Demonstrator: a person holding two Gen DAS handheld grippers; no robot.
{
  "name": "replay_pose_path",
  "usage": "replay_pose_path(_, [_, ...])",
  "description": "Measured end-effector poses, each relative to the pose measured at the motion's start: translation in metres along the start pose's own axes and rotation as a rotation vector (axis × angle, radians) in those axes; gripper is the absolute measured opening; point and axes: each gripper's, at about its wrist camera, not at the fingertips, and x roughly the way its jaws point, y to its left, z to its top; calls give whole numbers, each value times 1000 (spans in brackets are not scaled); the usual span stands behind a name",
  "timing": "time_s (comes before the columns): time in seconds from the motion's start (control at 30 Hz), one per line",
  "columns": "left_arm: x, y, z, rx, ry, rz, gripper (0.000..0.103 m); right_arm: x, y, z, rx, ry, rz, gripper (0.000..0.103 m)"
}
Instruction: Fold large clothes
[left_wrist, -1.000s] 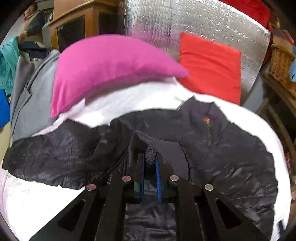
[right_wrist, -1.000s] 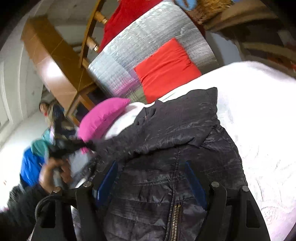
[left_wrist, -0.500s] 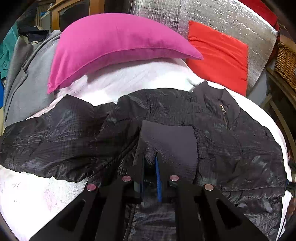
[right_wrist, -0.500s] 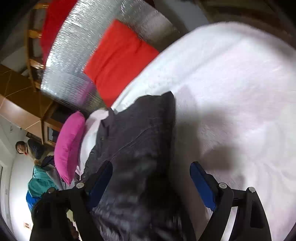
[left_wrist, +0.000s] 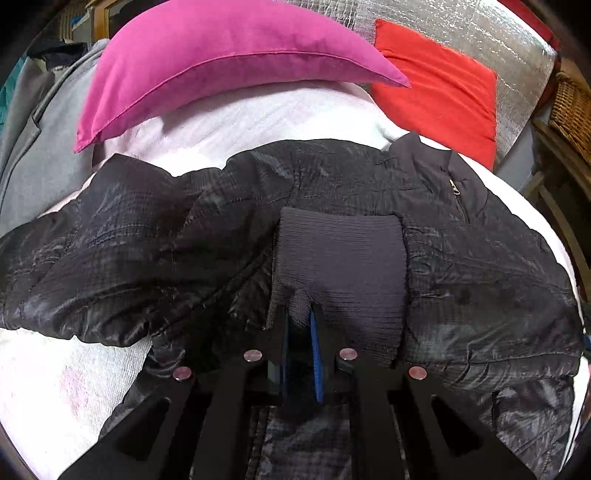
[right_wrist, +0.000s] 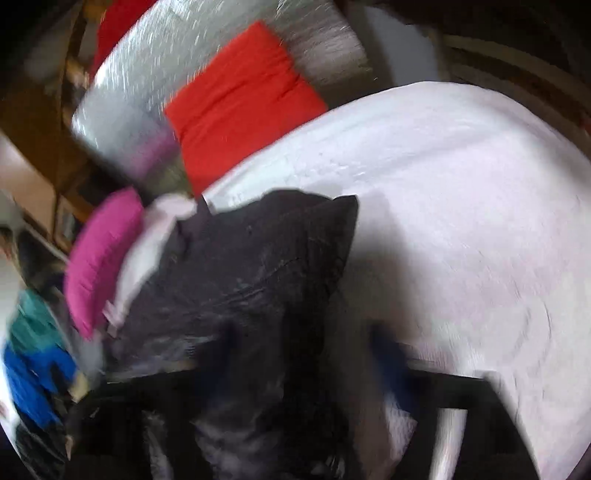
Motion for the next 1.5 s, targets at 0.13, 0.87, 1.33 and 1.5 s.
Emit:
replay_pose_path(0.13, [1, 1, 1, -2, 5, 2, 12, -1, 16, -22, -55, 83, 27, 83])
replay_pose_path(0.87, [-67, 16, -4, 22, -139, 157, 42, -53, 29, -19, -164, -88, -65, 59])
replay_pose_path(1.33, [-3, -66, -17, 198, -16, 69, 50, 27, 57, -30, -222, 121, -2, 62])
replay_pose_path(1.5, [-6, -65, -24, 213, -53, 82, 55, 8, 58, 4, -199, 24, 11, 67])
